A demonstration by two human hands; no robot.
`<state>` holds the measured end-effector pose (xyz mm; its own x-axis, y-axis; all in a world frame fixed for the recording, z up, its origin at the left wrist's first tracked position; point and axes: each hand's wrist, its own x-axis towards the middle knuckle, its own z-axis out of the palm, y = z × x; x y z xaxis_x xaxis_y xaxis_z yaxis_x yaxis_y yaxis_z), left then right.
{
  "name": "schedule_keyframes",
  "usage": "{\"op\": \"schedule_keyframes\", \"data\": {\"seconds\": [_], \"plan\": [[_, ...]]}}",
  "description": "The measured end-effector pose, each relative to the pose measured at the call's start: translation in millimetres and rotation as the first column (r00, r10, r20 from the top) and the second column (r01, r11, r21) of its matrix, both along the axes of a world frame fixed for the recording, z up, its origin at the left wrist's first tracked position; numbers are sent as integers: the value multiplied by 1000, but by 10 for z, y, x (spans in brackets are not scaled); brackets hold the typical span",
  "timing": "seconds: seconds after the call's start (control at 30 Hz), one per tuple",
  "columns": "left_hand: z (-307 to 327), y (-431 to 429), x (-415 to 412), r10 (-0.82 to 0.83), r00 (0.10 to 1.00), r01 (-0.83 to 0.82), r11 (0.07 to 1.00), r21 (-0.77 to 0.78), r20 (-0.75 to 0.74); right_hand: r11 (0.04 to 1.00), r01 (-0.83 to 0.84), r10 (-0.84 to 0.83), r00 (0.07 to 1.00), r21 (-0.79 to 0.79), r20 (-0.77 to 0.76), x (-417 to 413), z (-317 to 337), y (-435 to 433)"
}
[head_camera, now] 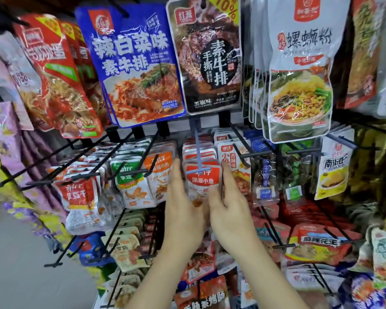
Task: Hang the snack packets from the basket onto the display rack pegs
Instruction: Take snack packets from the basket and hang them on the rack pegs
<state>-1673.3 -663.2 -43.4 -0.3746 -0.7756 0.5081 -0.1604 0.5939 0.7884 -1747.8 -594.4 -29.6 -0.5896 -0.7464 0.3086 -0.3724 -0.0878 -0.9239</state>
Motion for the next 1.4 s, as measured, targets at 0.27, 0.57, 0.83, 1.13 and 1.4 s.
{"op": "schedule_keyframes", "data": {"seconds": [0.27,0.57,0.83,1.13,1.4], "plan": [[-12,-148,-182,88,973,-32,967,-254,214,995,-99,100,992,6,-77,-132,89,-152],[12,-242,-317,37,992,-24,994,-103,118,979,182,-125,890,91,-439,-388,153,-195],[66,-72,-81,-42,998,44,998,-49,52,986,154,-127,941,62,-315,-392,158,132],[-154,529,562,-22,988,40,993,-113,150,965,152,-119,980,214,-159,-531,-65,971],[-395,1432,692,-511,818,542,839,-56,264,817,313,-206,943,485,-260,-276,-161,2589]]}}
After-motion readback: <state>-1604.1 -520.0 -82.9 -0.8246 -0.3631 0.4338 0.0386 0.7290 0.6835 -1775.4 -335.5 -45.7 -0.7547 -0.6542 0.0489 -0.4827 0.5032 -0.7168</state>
